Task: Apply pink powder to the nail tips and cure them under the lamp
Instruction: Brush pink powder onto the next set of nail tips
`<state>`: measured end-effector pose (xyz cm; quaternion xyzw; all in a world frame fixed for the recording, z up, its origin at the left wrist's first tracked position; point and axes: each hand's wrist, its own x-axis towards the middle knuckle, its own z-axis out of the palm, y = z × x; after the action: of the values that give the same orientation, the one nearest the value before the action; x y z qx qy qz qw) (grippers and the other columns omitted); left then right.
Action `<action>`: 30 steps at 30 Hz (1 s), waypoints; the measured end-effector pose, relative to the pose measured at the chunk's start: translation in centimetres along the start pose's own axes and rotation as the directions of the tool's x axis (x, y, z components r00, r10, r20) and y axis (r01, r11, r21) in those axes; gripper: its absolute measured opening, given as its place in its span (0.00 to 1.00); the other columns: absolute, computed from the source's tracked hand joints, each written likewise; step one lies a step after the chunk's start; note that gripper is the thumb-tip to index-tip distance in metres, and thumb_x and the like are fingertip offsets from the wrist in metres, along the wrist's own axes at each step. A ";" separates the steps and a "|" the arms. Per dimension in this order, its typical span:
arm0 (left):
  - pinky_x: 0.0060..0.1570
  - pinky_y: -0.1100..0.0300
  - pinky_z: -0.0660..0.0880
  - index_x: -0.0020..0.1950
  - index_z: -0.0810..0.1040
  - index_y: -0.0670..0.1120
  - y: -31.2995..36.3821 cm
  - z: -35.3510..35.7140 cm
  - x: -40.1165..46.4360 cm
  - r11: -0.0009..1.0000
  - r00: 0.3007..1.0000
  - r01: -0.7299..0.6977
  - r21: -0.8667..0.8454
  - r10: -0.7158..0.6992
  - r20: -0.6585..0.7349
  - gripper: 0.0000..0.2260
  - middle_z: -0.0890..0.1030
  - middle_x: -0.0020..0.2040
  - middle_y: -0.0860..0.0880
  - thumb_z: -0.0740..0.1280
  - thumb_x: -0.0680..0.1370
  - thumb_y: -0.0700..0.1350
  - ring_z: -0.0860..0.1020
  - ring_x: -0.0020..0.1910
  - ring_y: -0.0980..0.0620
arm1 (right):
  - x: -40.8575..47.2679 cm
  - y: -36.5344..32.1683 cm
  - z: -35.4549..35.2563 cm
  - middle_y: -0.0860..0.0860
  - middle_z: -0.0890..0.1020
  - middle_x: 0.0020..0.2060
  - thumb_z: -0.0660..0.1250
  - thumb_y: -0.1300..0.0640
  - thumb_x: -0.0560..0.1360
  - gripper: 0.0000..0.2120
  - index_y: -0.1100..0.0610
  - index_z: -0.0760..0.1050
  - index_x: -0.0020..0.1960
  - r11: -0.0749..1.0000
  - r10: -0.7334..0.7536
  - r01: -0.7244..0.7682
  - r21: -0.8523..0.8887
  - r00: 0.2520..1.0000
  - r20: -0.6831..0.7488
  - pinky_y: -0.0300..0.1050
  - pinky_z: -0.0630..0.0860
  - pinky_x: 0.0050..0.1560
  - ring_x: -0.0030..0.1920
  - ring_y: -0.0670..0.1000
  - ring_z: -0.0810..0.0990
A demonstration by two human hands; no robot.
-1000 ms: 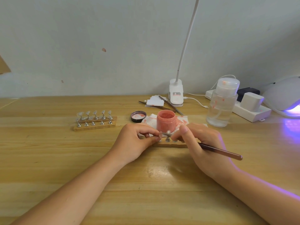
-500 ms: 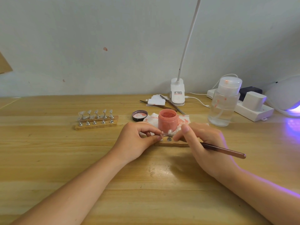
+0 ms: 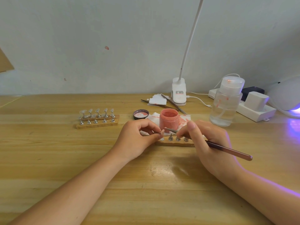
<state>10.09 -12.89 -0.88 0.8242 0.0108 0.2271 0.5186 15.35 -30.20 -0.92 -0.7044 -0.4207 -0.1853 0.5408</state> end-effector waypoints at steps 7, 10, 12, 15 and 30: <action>0.31 0.74 0.66 0.33 0.79 0.52 0.1 0.0 0.1 1.000 1.000 -0.014 0.013 0.014 0.010 0.10 0.79 0.28 0.59 0.75 0.67 0.38 0.72 0.28 0.65 | -0.1 -0.1 -0.1 0.43 0.79 0.31 0.55 0.50 0.76 0.22 0.59 0.80 0.34 0.999 -0.036 0.037 -0.009 0.999 0.014 0.39 0.72 0.41 0.36 0.42 0.78; 0.31 0.73 0.67 0.32 0.79 0.52 0.0 0.0 0.1 0.999 1.000 -0.020 0.026 0.020 0.001 0.10 0.79 0.29 0.58 0.75 0.66 0.38 0.72 0.28 0.64 | -0.1 -0.1 0.0 0.42 0.79 0.31 0.55 0.48 0.76 0.22 0.58 0.80 0.34 1.000 -0.003 0.004 -0.029 0.999 0.045 0.37 0.71 0.43 0.37 0.42 0.77; 0.31 0.73 0.67 0.32 0.79 0.52 0.1 0.0 0.1 1.000 1.000 -0.018 0.023 0.018 0.005 0.11 0.78 0.28 0.59 0.75 0.66 0.38 0.71 0.28 0.64 | -0.2 -0.1 -0.1 0.41 0.78 0.29 0.55 0.48 0.76 0.22 0.57 0.80 0.32 0.999 -0.023 0.025 -0.030 0.997 0.067 0.34 0.68 0.44 0.35 0.40 0.76; 0.31 0.74 0.66 0.32 0.79 0.52 0.1 0.0 0.1 0.999 1.000 -0.020 0.040 0.020 0.003 0.10 0.78 0.28 0.60 0.75 0.66 0.38 0.72 0.28 0.64 | -0.1 -0.1 -0.1 0.43 0.79 0.30 0.56 0.50 0.77 0.21 0.59 0.80 0.34 1.000 -0.028 0.028 -0.012 0.999 0.029 0.39 0.72 0.41 0.35 0.43 0.77; 0.29 0.75 0.63 0.32 0.78 0.52 0.1 0.1 0.1 0.997 0.999 -0.038 0.068 0.038 0.003 0.10 0.76 0.25 0.62 0.75 0.67 0.38 0.69 0.25 0.64 | -0.1 -0.1 -0.2 0.42 0.78 0.32 0.54 0.50 0.77 0.21 0.58 0.79 0.35 0.999 -0.048 0.049 -0.015 0.998 0.046 0.39 0.71 0.41 0.36 0.43 0.76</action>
<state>10.21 -12.94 -0.79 0.8416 0.0025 0.2359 0.4859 15.19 -30.41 -0.88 -0.7025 -0.4484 -0.1855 0.5205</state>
